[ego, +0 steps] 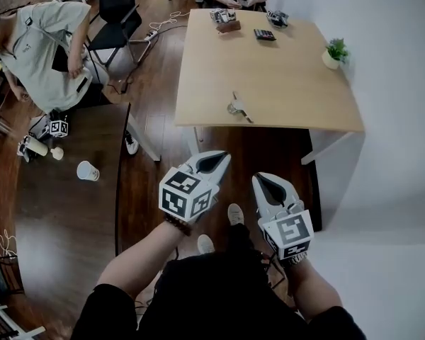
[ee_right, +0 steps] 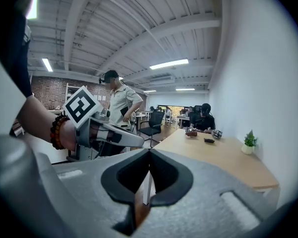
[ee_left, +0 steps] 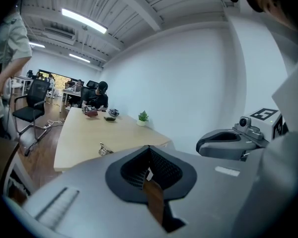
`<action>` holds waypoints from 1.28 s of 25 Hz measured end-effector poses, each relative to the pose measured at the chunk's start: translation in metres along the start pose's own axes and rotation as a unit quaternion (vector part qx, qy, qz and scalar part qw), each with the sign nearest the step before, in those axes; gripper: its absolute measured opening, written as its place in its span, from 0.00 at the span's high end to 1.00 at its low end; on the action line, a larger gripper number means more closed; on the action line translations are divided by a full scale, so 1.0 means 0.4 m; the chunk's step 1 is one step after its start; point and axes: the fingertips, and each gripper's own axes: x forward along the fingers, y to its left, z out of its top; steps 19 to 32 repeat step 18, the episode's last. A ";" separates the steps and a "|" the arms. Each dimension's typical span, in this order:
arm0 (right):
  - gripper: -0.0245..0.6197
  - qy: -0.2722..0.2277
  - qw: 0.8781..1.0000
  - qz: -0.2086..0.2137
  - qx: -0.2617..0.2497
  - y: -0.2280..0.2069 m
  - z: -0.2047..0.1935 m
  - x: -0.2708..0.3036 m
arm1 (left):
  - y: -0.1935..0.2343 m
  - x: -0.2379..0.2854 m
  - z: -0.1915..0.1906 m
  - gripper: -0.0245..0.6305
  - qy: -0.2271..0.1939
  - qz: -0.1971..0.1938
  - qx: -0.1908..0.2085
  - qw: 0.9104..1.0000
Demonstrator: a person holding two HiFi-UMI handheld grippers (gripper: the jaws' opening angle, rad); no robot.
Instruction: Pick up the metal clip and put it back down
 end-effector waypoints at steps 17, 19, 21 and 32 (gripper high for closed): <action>0.98 -0.006 1.000 -0.008 -0.019 0.050 0.023 -0.053 | -0.093 -0.090 -0.008 0.94 -0.014 -0.015 0.035 0.999; 0.98 -0.008 1.000 -0.008 -0.019 0.051 0.025 -0.055 | -0.095 -0.092 -0.007 0.94 -0.014 -0.014 0.037 0.999; 0.98 -0.008 1.000 -0.008 -0.019 0.051 0.025 -0.055 | -0.095 -0.092 -0.007 0.94 -0.014 -0.014 0.037 0.999; 0.98 -0.008 1.000 -0.008 -0.019 0.051 0.025 -0.055 | -0.095 -0.092 -0.007 0.94 -0.014 -0.014 0.037 0.999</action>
